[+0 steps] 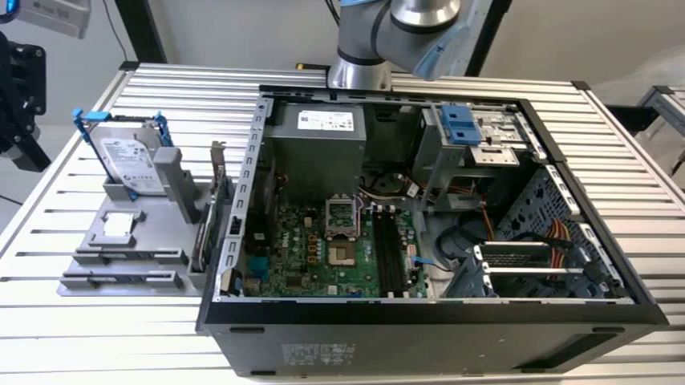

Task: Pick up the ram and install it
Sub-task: 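Pick up the ram and move it above insertion slot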

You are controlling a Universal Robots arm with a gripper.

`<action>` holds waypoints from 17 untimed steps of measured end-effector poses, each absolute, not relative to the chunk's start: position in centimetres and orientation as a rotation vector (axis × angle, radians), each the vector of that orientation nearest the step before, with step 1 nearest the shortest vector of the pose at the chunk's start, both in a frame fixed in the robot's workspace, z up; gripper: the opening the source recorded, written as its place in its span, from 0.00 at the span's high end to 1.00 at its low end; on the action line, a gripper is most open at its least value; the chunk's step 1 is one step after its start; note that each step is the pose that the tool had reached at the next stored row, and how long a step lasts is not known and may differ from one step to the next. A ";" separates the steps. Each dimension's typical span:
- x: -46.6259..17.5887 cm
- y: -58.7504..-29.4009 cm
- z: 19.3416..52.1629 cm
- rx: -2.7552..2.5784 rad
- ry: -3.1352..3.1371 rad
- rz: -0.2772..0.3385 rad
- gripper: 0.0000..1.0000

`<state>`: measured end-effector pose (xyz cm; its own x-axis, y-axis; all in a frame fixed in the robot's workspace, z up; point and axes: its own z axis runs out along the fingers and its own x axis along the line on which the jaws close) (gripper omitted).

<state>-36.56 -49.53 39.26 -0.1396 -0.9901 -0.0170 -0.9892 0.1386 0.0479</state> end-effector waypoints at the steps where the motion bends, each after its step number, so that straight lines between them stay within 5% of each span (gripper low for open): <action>1: -36.6 -49.5 39.3 2.054 -2.351 -0.074 1.00; 17: -36.6 -49.5 39.3 2.075 -2.333 -0.073 1.00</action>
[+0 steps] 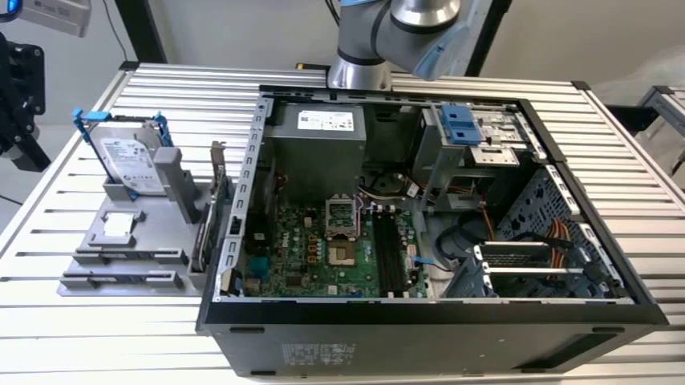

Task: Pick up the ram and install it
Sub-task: 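Pick up the ram and move it above insertion slot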

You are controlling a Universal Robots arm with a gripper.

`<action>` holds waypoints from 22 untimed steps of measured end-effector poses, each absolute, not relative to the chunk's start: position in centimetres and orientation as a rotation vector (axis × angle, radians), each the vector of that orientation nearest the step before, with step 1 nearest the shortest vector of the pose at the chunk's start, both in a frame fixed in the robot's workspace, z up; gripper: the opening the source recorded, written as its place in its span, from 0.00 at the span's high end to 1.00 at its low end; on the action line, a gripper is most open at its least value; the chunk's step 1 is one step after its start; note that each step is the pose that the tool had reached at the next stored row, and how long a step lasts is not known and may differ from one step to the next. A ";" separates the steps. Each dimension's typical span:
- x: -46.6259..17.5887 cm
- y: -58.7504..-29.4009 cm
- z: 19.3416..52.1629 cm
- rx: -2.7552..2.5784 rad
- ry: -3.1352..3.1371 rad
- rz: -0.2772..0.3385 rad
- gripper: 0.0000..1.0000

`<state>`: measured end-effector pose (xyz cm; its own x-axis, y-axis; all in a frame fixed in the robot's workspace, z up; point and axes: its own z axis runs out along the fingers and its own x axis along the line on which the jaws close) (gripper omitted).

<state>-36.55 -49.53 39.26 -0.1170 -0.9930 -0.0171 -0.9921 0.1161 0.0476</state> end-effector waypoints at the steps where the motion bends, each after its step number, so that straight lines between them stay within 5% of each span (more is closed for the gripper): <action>1: -36.6 -49.5 39.3 2.075 -2.333 -0.073 1.00; 5: -36.6 -49.5 39.3 2.075 -2.333 -0.073 1.00; 6: -36.6 -49.5 39.3 2.075 -2.333 -0.073 0.00; 22: -36.6 -49.5 39.3 2.092 -2.319 -0.071 0.00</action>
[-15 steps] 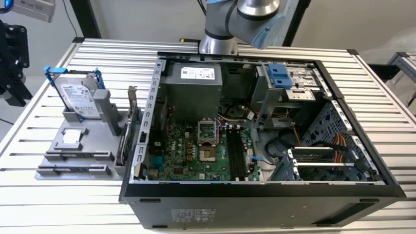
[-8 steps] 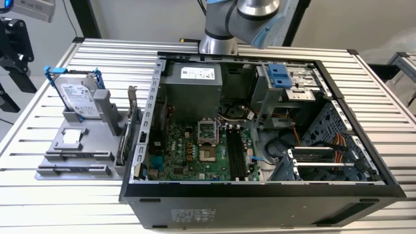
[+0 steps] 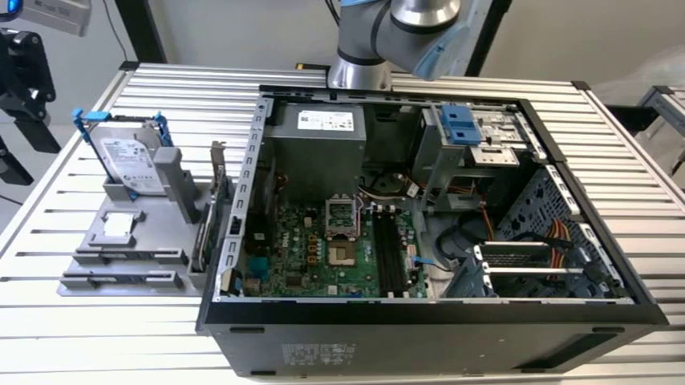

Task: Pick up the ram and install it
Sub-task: 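Pick up the ram and move it above insertion slot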

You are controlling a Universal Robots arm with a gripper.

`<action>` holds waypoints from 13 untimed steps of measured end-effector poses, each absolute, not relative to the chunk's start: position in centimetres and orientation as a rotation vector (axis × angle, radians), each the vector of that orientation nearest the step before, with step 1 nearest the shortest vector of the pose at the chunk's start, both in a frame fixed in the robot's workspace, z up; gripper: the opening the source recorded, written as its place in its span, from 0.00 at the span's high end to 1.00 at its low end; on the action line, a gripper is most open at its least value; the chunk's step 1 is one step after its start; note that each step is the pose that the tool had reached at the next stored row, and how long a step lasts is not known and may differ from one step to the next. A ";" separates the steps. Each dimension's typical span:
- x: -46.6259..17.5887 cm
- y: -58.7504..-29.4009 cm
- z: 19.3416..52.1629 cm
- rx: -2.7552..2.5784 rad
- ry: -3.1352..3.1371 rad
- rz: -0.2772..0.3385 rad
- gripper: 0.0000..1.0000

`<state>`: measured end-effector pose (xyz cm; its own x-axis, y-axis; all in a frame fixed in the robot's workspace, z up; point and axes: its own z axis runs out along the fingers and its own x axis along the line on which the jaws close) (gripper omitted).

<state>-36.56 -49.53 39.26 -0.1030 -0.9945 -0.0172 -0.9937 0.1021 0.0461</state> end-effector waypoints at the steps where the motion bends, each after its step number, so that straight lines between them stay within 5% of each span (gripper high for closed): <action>1: -36.6 -49.5 39.3 2.098 -2.313 -0.071 0.00; 13: -36.6 -49.5 39.1 2.165 -2.251 -0.068 0.00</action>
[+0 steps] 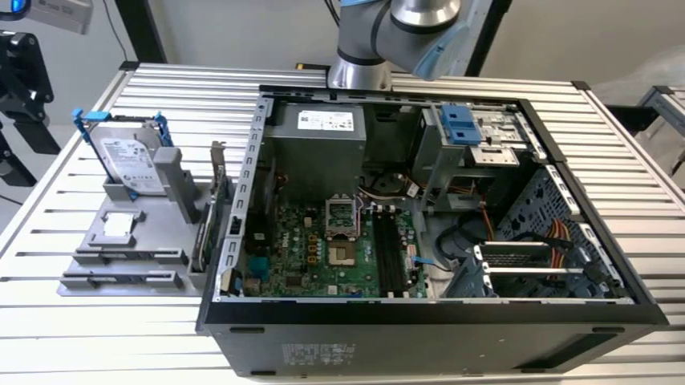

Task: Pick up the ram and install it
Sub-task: 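Pick up the ram and move it above insertion slot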

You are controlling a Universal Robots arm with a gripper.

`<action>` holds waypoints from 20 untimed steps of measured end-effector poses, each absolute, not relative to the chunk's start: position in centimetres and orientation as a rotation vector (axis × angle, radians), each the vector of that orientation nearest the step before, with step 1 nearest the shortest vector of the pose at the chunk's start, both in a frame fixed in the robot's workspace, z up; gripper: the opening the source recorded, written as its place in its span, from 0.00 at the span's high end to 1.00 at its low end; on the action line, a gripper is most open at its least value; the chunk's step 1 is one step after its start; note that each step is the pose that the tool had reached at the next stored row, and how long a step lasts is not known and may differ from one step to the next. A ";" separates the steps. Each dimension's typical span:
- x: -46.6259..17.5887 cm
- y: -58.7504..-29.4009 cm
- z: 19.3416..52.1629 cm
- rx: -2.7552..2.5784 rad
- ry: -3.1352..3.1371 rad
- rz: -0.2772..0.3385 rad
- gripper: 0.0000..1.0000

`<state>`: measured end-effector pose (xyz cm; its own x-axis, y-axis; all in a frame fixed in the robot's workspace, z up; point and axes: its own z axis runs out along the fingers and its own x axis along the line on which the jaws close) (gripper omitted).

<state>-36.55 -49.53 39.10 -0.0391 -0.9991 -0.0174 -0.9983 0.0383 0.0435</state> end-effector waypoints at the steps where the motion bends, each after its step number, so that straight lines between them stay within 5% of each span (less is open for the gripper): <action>1: -36.6 -49.5 39.1 2.169 -2.247 -0.068 0.00; 20: -36.6 -49.5 38.9 2.220 -2.196 -0.067 0.00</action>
